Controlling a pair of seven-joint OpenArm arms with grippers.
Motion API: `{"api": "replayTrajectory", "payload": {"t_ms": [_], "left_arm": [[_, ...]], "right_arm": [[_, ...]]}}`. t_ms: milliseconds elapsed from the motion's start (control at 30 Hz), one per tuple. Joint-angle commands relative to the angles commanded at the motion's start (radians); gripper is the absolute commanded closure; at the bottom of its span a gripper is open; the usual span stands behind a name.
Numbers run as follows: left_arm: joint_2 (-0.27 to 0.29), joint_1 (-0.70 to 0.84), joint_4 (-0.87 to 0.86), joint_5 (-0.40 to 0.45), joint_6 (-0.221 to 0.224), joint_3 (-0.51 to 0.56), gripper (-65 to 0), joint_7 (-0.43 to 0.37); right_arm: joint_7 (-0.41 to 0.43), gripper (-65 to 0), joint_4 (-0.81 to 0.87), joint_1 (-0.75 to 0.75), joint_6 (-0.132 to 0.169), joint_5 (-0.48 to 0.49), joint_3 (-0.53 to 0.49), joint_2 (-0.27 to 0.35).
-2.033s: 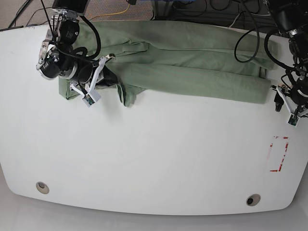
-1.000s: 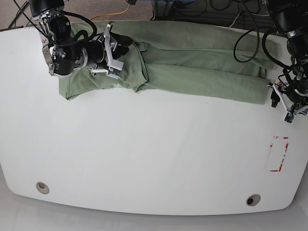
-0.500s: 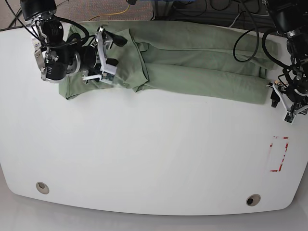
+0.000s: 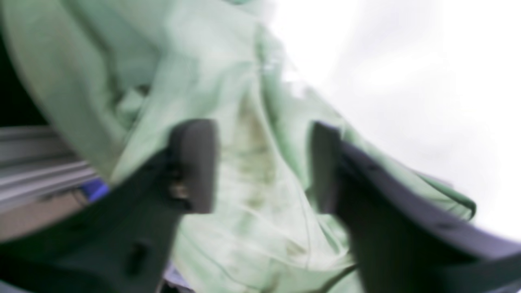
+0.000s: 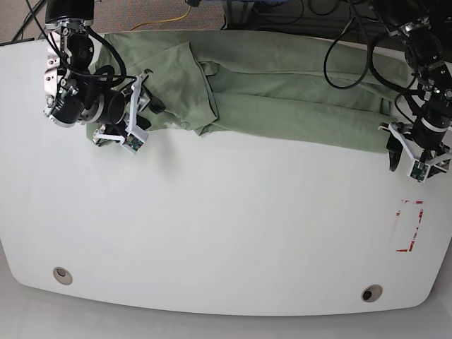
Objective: Layout the t-shirt on the table in an organized manner, then fold the t-shirt properly
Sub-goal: 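Pinch the sleeve end with the right gripper and fold it inward, then pinch the folded shirt end with the left gripper and pull it outward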
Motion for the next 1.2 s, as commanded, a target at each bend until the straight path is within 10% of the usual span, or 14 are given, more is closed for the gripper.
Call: {"api": "replayTrajectory", "payload": {"t_ms": [67,233,1200], "left_arm": [[0.012,0.031,0.005,0.0,0.0,0.0,-17.1,0.0],[0.034,0.109,0.005,0.0,0.0,-0.006,-0.7,0.0],[0.04,0.06,-0.282,0.006,0.0,0.132,0.0,-0.005]], "right_arm": [[0.008,-1.1,0.0,-0.017,0.0,-0.02,0.018,-0.014],[0.087,-3.2,-0.002,-0.075,0.0,-0.038,0.023,-0.026],[0.407,-2.7,-0.396,-0.023,0.0,-0.431,-0.032,-0.055]]}}
